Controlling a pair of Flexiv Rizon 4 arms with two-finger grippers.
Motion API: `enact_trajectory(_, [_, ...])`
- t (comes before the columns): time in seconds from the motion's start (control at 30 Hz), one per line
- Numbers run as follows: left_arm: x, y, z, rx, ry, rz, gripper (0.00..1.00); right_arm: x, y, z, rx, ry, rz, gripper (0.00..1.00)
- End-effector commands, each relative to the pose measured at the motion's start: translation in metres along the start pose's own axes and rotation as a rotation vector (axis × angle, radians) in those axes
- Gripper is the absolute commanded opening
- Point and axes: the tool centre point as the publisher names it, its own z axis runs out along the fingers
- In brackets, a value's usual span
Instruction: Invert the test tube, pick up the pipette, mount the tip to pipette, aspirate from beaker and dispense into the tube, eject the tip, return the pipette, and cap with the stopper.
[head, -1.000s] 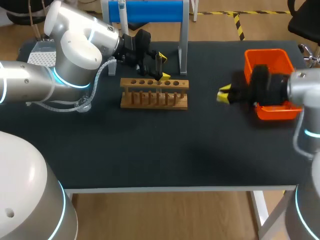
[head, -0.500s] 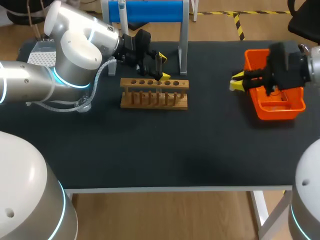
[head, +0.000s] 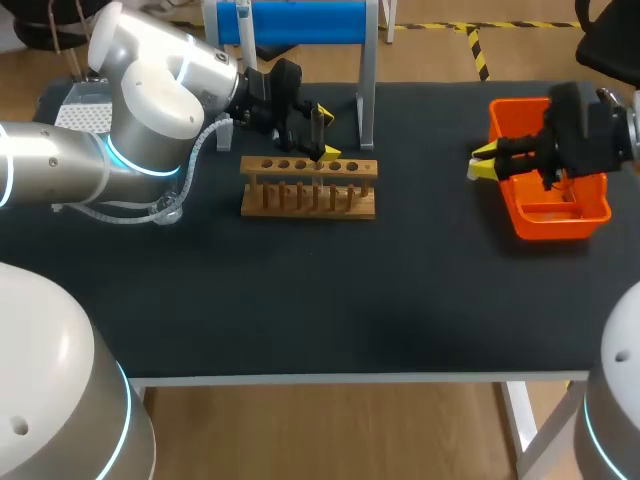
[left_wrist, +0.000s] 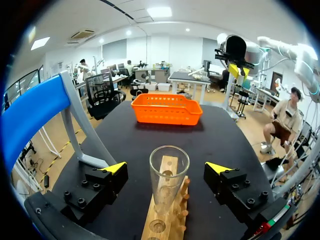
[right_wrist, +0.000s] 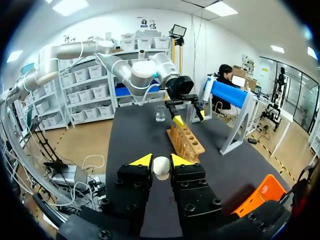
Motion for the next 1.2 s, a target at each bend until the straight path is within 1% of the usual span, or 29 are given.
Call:
enact_trajectory(0.03, [-0.001,-0.001,0.0,-0.004,0.003,-0.001,1.0,0.001,0.001,-0.002,0.003,0.002,0.0,0.0])
enact_trajectory(0.23, [-0.001,-0.001,0.0,-0.004,0.003,-0.001,1.0,-0.007,0.033,0.041,0.025,0.055,-0.013,0.0])
enact_trajectory(0.3, [-0.001,-0.001,0.0,-0.004,0.003,-0.001,1.0,-0.01,0.043,0.056,0.026,0.086,-0.017,0.0])
enact_trajectory(0.4, [-0.001,-0.001,0.0,-0.004,0.003,-0.001,1.0,-0.017,0.055,0.078,0.035,0.111,-0.006,0.0])
enact_trajectory(0.53, [-0.001,-0.001,0.0,-0.004,0.003,-0.001,1.0,-0.028,0.066,0.104,0.051,0.123,0.005,0.0])
enact_trajectory(0.8, [-0.001,-0.001,0.0,-0.004,0.003,-0.001,1.0,-0.039,0.081,0.138,0.087,0.125,-0.031,0.0])
enact_trajectory(1.2, [-0.001,-0.001,0.0,-0.004,0.003,-0.001,1.0,-0.056,0.109,0.171,0.131,0.137,-0.077,0.0])
